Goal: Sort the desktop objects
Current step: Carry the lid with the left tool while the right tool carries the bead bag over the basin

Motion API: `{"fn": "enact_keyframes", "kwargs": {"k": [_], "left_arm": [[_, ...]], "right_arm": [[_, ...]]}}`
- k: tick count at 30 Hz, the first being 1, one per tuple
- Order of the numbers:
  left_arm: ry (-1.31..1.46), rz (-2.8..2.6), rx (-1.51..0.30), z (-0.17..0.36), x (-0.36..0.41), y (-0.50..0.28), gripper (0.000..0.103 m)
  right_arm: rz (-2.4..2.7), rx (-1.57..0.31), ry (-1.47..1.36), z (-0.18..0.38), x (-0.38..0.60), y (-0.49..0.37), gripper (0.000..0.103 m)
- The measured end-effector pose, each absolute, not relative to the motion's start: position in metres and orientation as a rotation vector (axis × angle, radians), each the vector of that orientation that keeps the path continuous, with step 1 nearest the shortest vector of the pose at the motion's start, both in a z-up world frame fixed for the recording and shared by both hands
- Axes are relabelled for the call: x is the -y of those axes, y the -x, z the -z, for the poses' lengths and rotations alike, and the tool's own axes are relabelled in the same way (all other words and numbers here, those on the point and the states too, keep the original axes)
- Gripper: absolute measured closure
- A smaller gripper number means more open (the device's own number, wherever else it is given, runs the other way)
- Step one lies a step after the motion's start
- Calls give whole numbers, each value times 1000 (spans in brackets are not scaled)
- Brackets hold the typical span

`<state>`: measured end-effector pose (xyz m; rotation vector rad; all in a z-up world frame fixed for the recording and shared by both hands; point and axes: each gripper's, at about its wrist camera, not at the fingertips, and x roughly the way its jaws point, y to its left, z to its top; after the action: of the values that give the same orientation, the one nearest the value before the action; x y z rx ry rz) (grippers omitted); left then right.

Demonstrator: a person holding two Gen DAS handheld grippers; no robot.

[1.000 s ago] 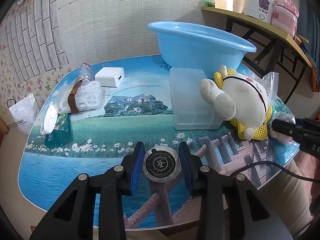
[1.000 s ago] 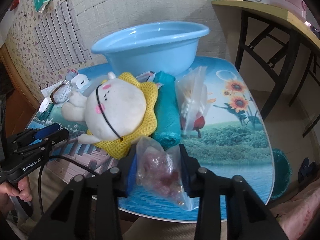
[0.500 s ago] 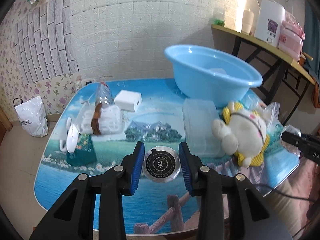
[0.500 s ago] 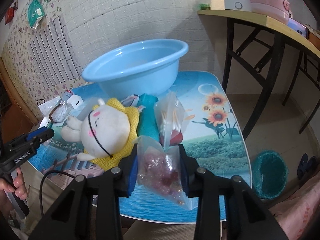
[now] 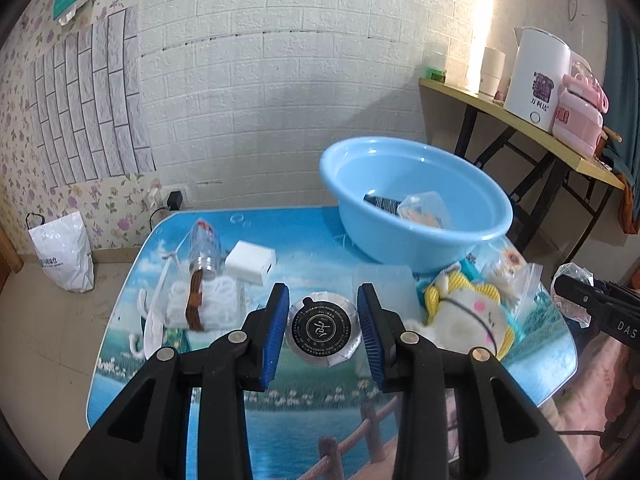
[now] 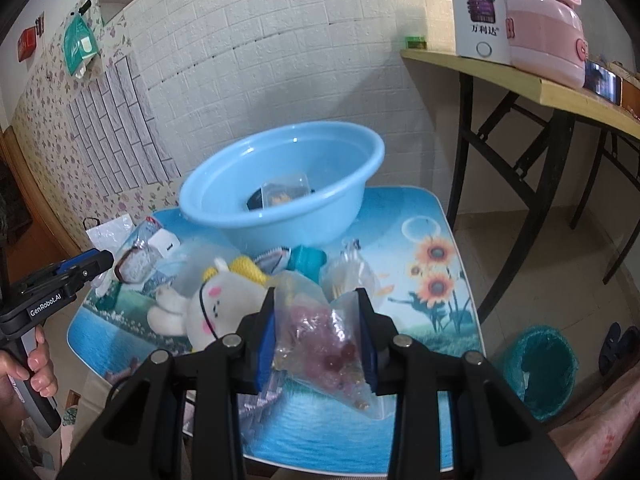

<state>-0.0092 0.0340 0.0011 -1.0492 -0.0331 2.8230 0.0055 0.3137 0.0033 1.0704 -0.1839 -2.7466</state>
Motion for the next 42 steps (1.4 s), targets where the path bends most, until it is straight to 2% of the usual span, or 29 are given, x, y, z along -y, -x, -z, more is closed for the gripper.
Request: {"fn": "enact_keyframes", "kwargs": {"k": [22, 42], "left_arm": [[962, -2781, -12, -50, -77, 91, 69], [1104, -2576, -86, -8, -123, 146, 67]], "right_arm": [[2689, 168, -948, -50, -313, 70, 69], [2643, 136, -1056, -25, -303, 122, 69]]}}
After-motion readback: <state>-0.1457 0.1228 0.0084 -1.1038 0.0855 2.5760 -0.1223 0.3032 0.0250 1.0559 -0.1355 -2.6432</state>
